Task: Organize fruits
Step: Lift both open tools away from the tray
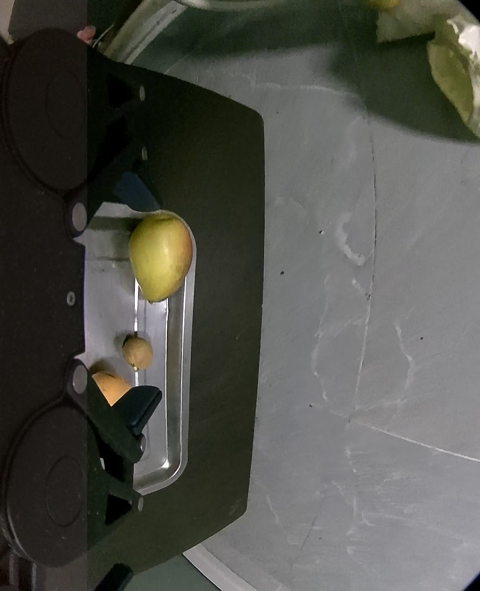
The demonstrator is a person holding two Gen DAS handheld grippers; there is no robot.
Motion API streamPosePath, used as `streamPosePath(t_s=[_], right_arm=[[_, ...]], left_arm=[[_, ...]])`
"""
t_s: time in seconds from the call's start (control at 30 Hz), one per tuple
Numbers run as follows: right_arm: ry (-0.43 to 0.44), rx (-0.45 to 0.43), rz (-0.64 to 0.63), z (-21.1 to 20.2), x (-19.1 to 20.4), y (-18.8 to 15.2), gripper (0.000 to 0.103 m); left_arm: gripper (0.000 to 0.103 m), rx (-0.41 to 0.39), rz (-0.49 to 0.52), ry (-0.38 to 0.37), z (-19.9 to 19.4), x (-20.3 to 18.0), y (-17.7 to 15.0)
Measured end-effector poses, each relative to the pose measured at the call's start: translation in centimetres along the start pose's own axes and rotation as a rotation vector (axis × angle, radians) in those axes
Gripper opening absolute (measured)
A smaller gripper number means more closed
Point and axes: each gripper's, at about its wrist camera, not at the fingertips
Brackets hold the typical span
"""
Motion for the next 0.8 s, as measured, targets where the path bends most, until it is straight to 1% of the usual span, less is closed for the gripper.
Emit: streamPosePath(t_s=[0.2, 0.5, 0.67, 0.8], right_arm=[[0.000, -0.017, -0.013, -0.7, 0.3, 0.6, 0.103], [0.017, -0.035, -0.023, -1.8, 0.7, 1.1, 0.103], [0.016, -0.036, -0.014, -2.0, 0.6, 1.3, 0.103], [0.021, -0.037, -0.013, -2.1, 0.5, 1.4, 0.103]], left_arm=[[0.102, -0.036, -0.024, -0.010, -1.3, 1.1, -0.9], [0.102, -0.071, -0.027, 0.020, -2.6, 1.7, -1.8], [0.102, -0.122, -0.011, 0.037, -3.6, 1.9, -2.2], [0.102, -0.142, 0.000, 0.045, -4.3, 2.0, -2.4]])
Point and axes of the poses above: each gripper's, at about its wrist camera, not at the fingertips, and z roughly the way its jaws point, x to its left, y to its top, and after that the axes turned 8 degrees about -z, right-handed
